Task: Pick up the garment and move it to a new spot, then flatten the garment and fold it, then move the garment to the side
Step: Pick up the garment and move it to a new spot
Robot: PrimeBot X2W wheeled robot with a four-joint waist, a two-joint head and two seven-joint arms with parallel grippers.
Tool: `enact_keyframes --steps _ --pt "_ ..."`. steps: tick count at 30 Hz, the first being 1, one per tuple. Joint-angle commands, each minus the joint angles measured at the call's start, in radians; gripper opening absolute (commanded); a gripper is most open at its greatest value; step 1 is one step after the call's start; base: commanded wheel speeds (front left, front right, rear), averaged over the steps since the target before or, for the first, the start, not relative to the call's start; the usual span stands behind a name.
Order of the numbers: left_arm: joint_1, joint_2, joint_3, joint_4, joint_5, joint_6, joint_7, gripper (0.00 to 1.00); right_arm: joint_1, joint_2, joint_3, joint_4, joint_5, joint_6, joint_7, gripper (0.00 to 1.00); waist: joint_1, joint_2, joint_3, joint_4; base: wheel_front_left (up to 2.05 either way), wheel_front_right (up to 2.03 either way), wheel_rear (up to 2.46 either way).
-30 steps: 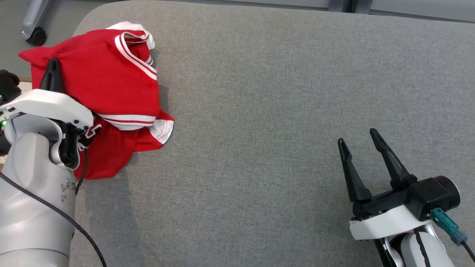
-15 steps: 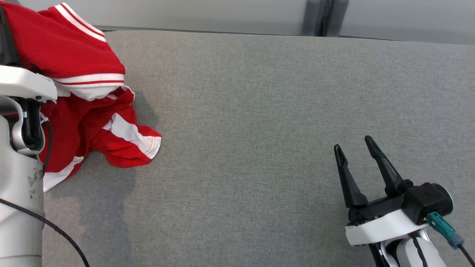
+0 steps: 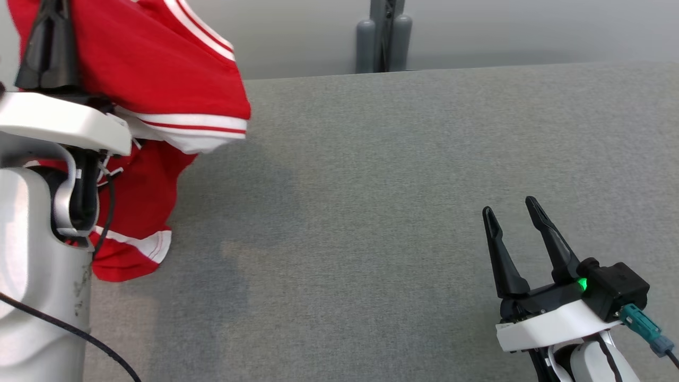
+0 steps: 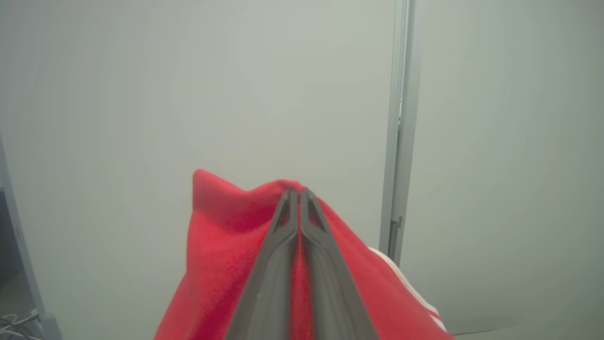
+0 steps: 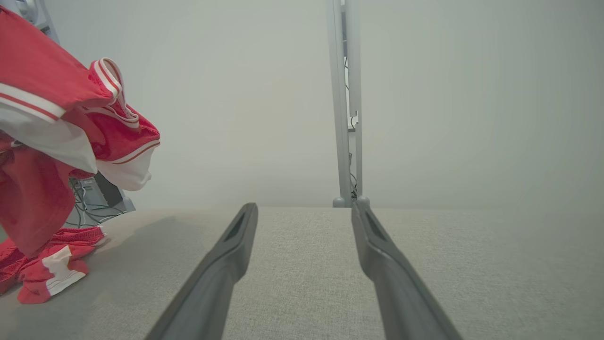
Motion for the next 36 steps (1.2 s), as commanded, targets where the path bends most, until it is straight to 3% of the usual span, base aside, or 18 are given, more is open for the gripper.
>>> enact_keyframes --steps 1,15,21,25,36 --pt "0.022 -0.010 -0.024 -0.038 0.008 -0.004 0.017 0.00 0.012 -0.004 -0.005 0.003 0.011 0.000 -0.006 1.00 0.0000 0.0000 -0.013 -0.062 0.00 0.00 0.00" --pt "0.033 -0.117 -0.180 -0.040 0.017 -0.033 0.050 0.00 -0.003 -0.004 -0.012 -0.001 0.029 0.000 -0.006 1.00 0.0000 0.0000 0.005 -0.251 0.00 0.00 0.00" --pt "0.026 -0.150 -0.218 0.044 0.012 -0.038 0.029 0.00 -0.018 -0.004 -0.012 -0.007 0.041 0.000 -0.006 1.00 0.0000 0.0000 0.029 -0.323 0.00 0.00 0.00" --pt "0.025 -0.164 -0.243 0.118 0.036 -0.017 0.004 0.00 -0.024 -0.004 -0.004 -0.002 0.053 0.000 -0.006 1.00 0.0000 0.0000 0.049 -0.356 0.00 0.00 0.00" --pt "0.038 -0.188 -0.296 0.366 0.045 0.003 -0.057 0.00 -0.043 -0.004 0.006 -0.009 0.061 0.000 -0.006 1.00 0.0000 0.0000 0.096 -0.394 0.00 0.00 0.00"
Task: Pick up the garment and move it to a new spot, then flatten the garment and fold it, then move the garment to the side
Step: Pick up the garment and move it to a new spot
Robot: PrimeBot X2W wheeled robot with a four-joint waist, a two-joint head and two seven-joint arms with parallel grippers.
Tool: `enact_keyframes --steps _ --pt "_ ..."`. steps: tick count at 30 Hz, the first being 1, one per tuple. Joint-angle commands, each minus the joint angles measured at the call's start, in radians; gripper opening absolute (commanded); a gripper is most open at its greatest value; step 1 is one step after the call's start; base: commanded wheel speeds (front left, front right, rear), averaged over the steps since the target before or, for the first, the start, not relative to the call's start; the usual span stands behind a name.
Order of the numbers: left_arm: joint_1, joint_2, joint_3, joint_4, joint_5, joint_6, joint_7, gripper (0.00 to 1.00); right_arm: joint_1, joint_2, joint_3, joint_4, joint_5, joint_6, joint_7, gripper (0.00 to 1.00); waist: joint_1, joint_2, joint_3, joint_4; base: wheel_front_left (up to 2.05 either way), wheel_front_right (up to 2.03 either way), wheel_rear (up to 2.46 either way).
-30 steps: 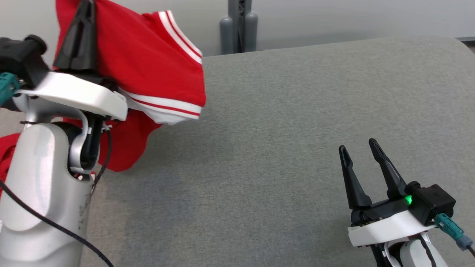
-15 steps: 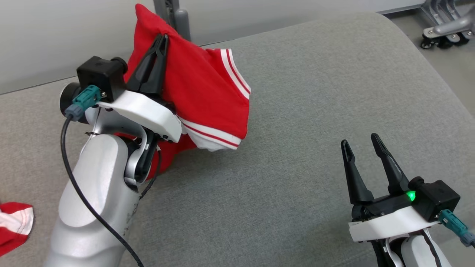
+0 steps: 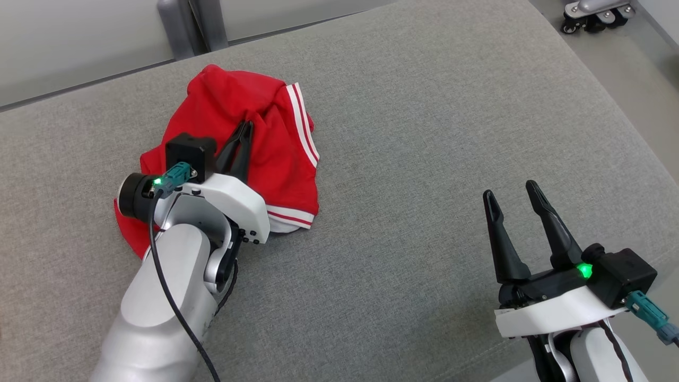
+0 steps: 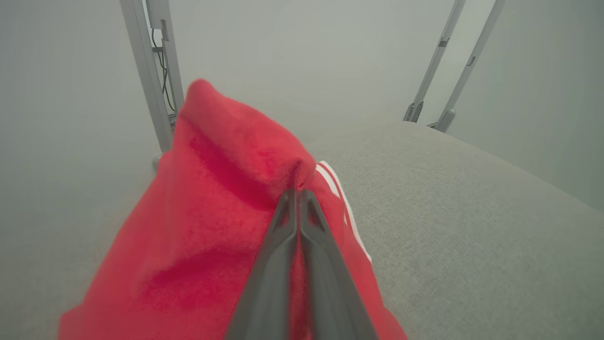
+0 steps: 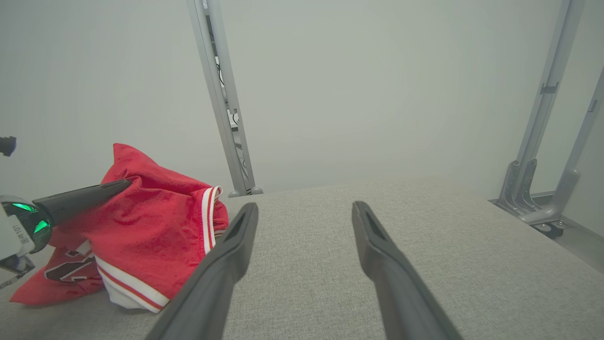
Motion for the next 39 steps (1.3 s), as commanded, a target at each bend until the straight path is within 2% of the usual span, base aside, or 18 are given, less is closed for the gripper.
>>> enact_keyframes --steps 1,2,3,4,5,11,19,25,32,39 --pt "-0.007 0.000 0.002 0.030 -0.010 0.008 -0.007 0.00 -0.003 -0.004 0.001 -0.001 0.005 0.000 -0.006 1.00 0.0000 0.0000 0.004 0.001 0.00 0.00 0.00" --pt "-0.012 -0.002 0.003 0.050 -0.012 0.012 -0.012 0.00 -0.003 -0.004 0.004 0.000 0.003 0.000 -0.006 1.00 0.0000 0.0000 0.004 0.002 0.00 0.00 0.00" --pt "-0.018 -0.003 0.003 0.067 -0.015 0.016 -0.020 0.32 -0.002 -0.004 0.005 0.001 0.001 0.000 -0.006 1.00 0.0000 0.0000 0.003 0.005 0.00 0.00 0.00" --pt "-0.024 -0.005 0.002 0.084 -0.016 0.022 -0.030 0.73 -0.002 -0.004 0.006 0.003 -0.001 0.000 -0.006 1.00 0.0000 0.0000 0.001 0.009 0.00 0.00 0.00" --pt "-0.027 -0.007 0.002 0.098 -0.018 0.027 -0.044 1.00 -0.001 -0.004 0.006 0.004 -0.003 0.000 -0.006 1.00 0.0000 0.0000 -0.002 0.013 0.00 0.00 0.00" --pt "-0.011 -0.016 -0.007 0.109 -0.047 0.041 -0.138 1.00 0.018 -0.004 0.014 0.012 -0.019 0.000 -0.006 1.00 0.0000 0.0000 -0.052 0.058 0.00 0.00 0.00" --pt "0.121 -0.022 0.012 0.029 -0.115 0.066 -0.185 1.00 0.060 -0.005 0.045 0.024 -0.042 0.000 -0.006 1.00 0.0000 0.0000 -0.148 0.133 0.00 0.00 0.00" --pt "0.268 -0.016 0.051 -0.149 -0.056 0.125 -0.193 1.00 0.086 -0.005 0.058 0.032 -0.049 0.000 -0.006 1.00 0.0000 0.0000 -0.202 0.214 0.00 0.00 0.00" --pt "0.446 -0.019 0.085 -0.337 -0.005 0.135 -0.193 1.00 0.120 -0.004 0.026 0.044 -0.038 0.000 -0.006 1.00 0.0000 0.0000 -0.243 0.342 0.00 0.00 0.00" --pt "0.549 -0.021 0.124 -0.444 0.056 0.148 -0.194 1.00 0.145 -0.005 0.000 0.043 -0.051 0.000 -0.006 1.00 0.0000 0.0000 -0.265 0.413 0.00 0.00 0.00"
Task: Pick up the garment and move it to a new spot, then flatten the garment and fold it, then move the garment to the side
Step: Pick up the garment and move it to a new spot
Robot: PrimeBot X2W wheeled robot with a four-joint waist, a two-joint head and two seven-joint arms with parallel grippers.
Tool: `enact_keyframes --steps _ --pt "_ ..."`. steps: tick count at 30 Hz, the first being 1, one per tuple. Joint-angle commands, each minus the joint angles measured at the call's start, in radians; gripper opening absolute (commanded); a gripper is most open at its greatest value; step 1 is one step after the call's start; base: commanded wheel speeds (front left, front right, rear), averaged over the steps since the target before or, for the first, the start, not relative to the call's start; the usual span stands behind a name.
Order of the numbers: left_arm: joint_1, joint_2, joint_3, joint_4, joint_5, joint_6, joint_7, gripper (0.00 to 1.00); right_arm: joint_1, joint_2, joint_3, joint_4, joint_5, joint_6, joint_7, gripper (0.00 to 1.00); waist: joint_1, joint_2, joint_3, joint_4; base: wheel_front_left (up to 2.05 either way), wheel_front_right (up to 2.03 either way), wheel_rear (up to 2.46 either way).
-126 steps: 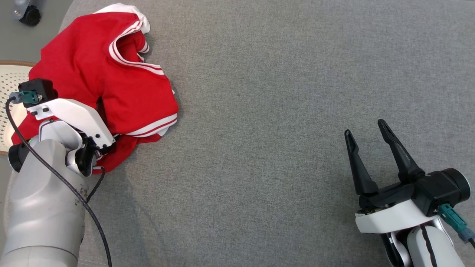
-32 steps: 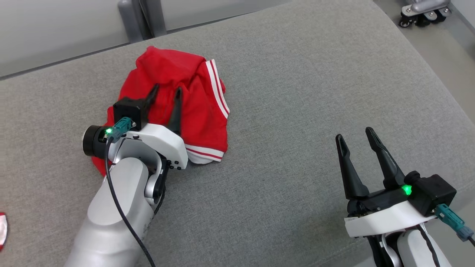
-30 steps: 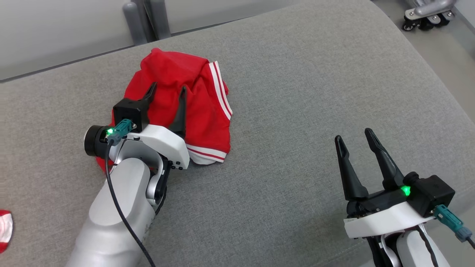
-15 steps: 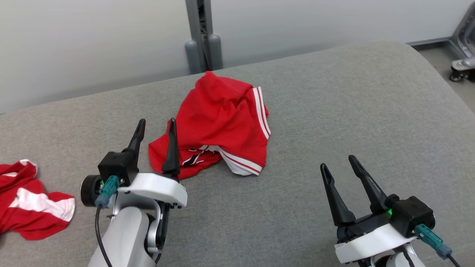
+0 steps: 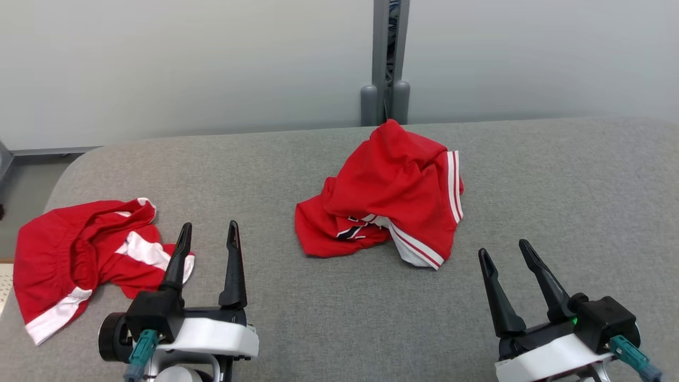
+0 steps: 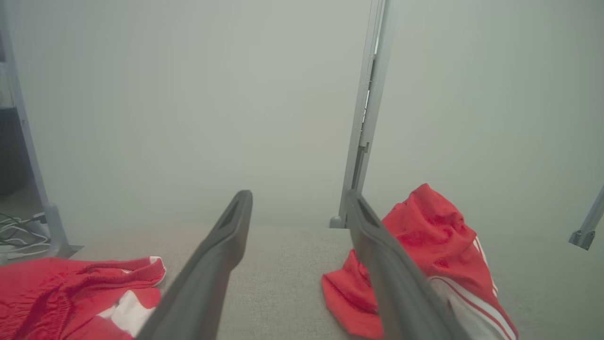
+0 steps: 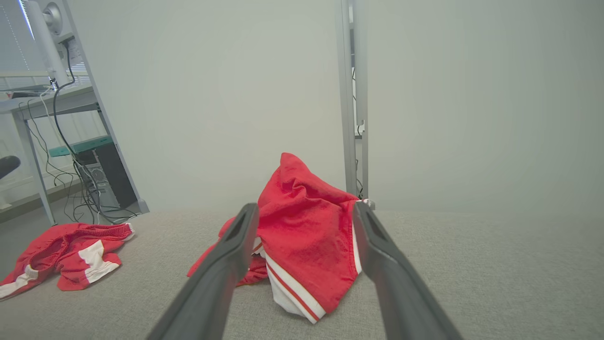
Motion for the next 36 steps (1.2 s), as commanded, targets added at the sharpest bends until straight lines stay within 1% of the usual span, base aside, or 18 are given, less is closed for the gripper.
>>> enact_keyframes --steps 1,7,9,11,15,18,25,36 --pt "0.017 0.003 0.010 -0.012 0.015 0.004 -0.004 1.00 0.010 -0.006 -0.008 0.002 -0.008 0.000 -0.006 1.00 0.0000 0.0000 -0.014 0.022 0.00 0.00 0.00" --pt "0.091 0.003 0.046 -0.066 0.066 0.005 -0.004 1.00 0.032 -0.006 -0.031 0.004 -0.015 0.000 -0.006 1.00 0.0000 0.0000 -0.037 0.041 0.00 0.00 0.00" --pt "0.115 0.002 0.054 -0.081 0.055 -0.009 -0.004 1.00 0.042 -0.006 -0.033 0.004 -0.019 0.000 -0.006 1.00 0.0000 0.0000 -0.046 0.039 0.00 0.00 0.00" --pt "0.138 0.002 0.059 -0.090 0.057 -0.010 -0.004 1.00 0.049 -0.006 -0.036 0.003 -0.020 0.000 -0.006 1.00 0.0000 0.0000 -0.055 0.034 0.00 0.00 0.00" --pt "0.180 0.002 0.069 -0.097 0.051 0.004 -0.004 1.00 0.065 -0.006 -0.047 -0.001 -0.024 0.000 -0.006 1.00 0.0000 0.0000 -0.071 0.021 0.00 0.00 0.00" --pt "0.197 0.002 0.072 -0.099 0.067 0.010 -0.004 1.00 0.073 -0.006 -0.059 -0.004 -0.024 0.000 -0.006 1.00 0.0000 0.0000 -0.073 0.014 0.00 0.00 0.00" --pt "0.205 0.002 0.060 -0.082 0.086 0.003 -0.004 1.00 0.084 -0.006 -0.064 -0.001 -0.014 0.000 -0.006 1.00 0.0000 0.0000 -0.072 0.004 0.00 0.00 0.00" --pt "0.185 0.002 0.052 -0.068 0.090 0.010 -0.004 1.00 0.078 -0.006 -0.062 0.003 -0.011 0.000 -0.006 1.00 0.0000 0.0000 -0.073 0.001 0.00 0.00 0.00"
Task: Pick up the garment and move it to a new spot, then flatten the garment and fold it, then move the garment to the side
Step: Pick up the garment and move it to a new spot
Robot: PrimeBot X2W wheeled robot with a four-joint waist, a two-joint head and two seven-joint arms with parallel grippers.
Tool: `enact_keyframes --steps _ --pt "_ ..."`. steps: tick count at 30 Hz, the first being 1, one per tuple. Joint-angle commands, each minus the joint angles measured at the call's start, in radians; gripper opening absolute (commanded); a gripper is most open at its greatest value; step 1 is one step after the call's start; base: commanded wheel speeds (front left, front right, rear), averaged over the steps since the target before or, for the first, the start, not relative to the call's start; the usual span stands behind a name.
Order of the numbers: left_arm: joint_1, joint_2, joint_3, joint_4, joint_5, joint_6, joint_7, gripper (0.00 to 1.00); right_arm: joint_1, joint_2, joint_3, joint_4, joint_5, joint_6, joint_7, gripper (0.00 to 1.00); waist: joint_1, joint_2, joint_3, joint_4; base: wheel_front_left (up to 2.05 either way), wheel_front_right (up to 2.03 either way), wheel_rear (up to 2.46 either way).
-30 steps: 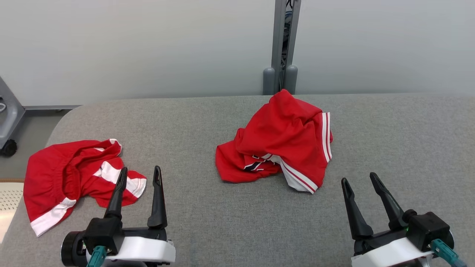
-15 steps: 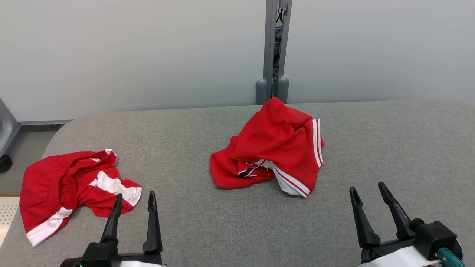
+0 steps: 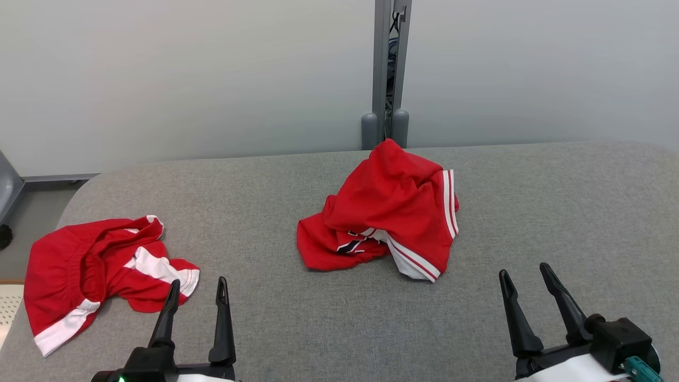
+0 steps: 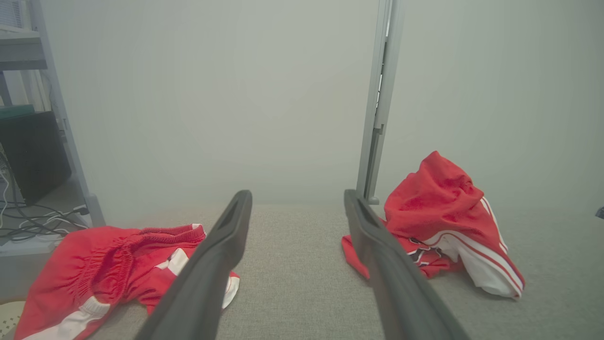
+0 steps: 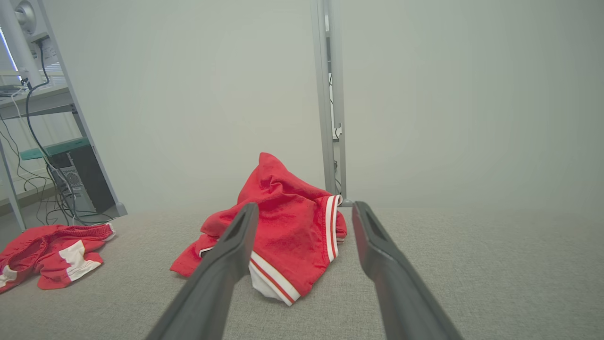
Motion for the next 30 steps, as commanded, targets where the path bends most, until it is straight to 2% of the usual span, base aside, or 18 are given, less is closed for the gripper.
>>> enact_keyframes --steps 1,30 --pt "-0.011 0.003 0.002 0.003 0.007 0.005 -0.004 1.00 0.003 -0.006 0.001 0.004 0.006 0.000 -0.006 1.00 0.0000 0.0000 0.000 0.001 0.00 0.00 0.00" --pt "-0.020 0.003 -0.024 0.030 0.020 -0.008 -0.004 1.00 -0.005 -0.006 0.011 0.006 0.004 0.000 -0.006 1.00 0.0000 0.0000 0.016 -0.016 0.00 0.00 0.00"
